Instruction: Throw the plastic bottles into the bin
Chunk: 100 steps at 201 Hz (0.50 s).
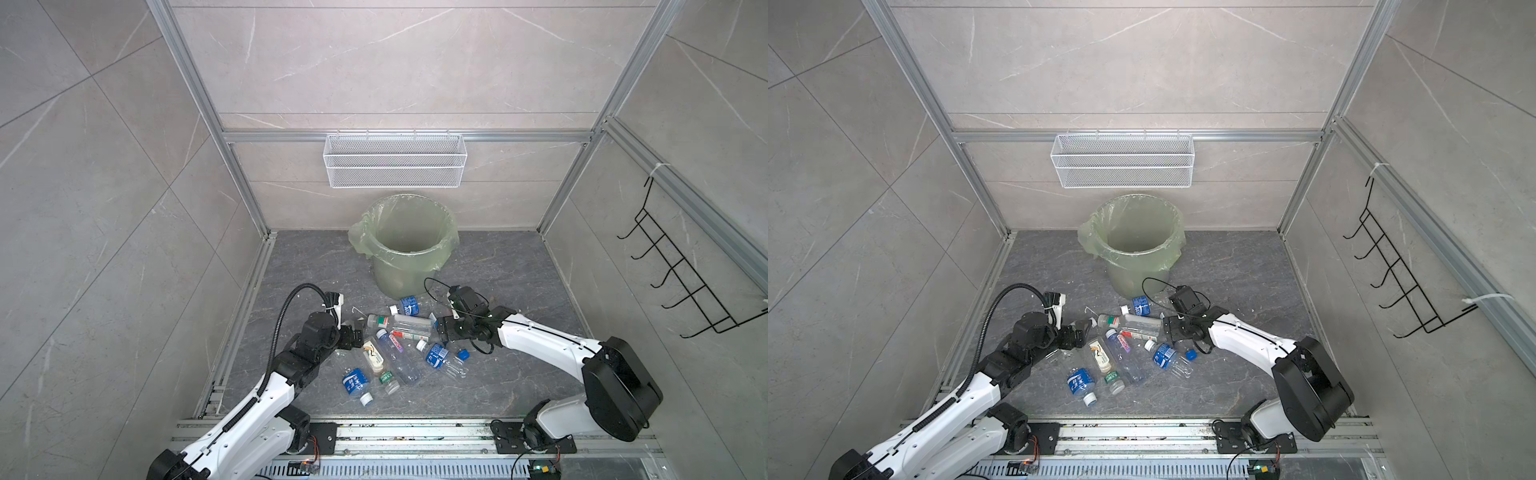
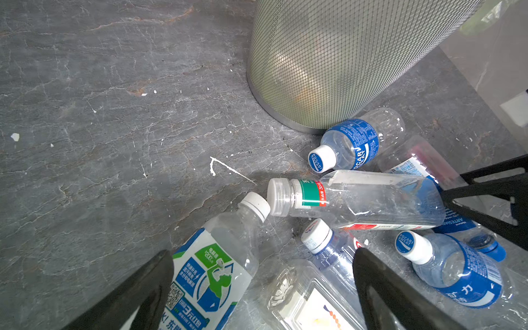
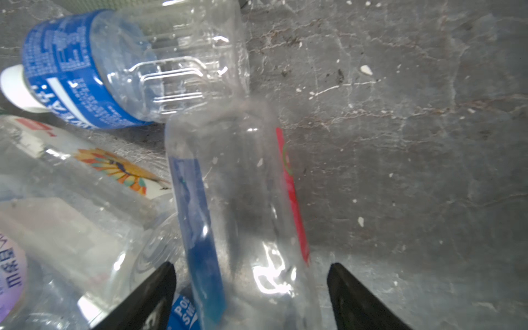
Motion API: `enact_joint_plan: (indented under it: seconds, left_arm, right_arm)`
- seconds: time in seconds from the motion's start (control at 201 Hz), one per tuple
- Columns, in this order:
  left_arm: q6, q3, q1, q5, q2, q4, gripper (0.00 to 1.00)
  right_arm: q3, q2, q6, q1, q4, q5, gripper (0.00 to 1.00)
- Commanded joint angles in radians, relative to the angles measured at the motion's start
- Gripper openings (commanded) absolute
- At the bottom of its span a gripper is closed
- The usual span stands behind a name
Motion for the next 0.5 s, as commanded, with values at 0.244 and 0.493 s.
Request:
enact_joint_plan:
  seconds: [0.244, 0.493]
  left_arm:
    - [0.054, -0.042, 0.003, 0.037, 0.020, 0.111, 1.00]
    - [0.053, -0.066, 0.003, 0.060, 0.013, 0.141, 1.00]
  right_arm:
    - [0.050, 0.044, -0.007, 0.006, -0.080, 0.104, 0.84]
    - [0.062, 0.068, 0.008, 0.005, -0.100, 0.155, 0.84]
